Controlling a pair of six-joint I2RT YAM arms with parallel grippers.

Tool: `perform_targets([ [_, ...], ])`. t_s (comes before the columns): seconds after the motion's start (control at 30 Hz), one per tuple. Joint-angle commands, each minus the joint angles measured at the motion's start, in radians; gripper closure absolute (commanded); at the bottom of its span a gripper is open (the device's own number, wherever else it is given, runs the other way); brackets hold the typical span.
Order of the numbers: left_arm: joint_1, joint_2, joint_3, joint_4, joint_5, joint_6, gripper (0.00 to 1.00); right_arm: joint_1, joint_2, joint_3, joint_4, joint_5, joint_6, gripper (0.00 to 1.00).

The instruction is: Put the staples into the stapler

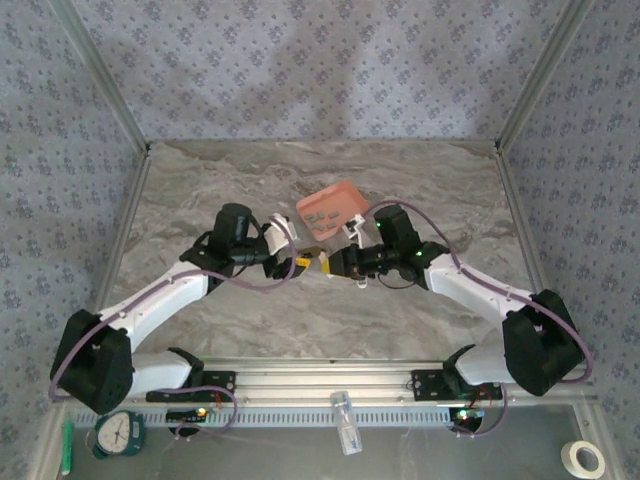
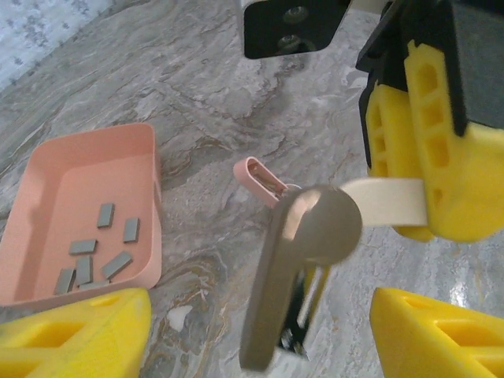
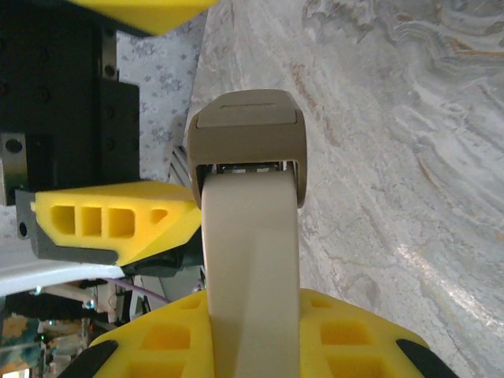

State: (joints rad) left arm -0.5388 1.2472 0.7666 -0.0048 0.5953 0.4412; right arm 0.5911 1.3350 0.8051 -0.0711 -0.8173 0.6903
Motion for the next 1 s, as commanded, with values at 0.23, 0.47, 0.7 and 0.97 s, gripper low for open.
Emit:
perform_targets([
  [0.23, -0.049, 0.066, 0.091, -0.08, 0.046, 0.103, 0.46, 0.022, -0.016, 0.034, -0.038, -0.048, -0.052, 1.0],
  [0.47, -0.056, 0.064, 0.108, -0.122, 0.049, 0.116, 0.65, 0.021, -0.021, 0.038, -0.041, -0.052, -0.052, 0.96],
  [0.7, -0.057, 0.06, 0.103, -0.066, -0.035, -0.142, 0.77, 0.01, -0.119, 0.03, -0.055, 0.152, -0.091, 0.53],
  [0.97, -0.057, 0.041, -0.025, 0.213, -0.142, -0.631, 0.77, 0.049, -0.311, -0.072, 0.065, 0.479, -0.039, 0.41],
])
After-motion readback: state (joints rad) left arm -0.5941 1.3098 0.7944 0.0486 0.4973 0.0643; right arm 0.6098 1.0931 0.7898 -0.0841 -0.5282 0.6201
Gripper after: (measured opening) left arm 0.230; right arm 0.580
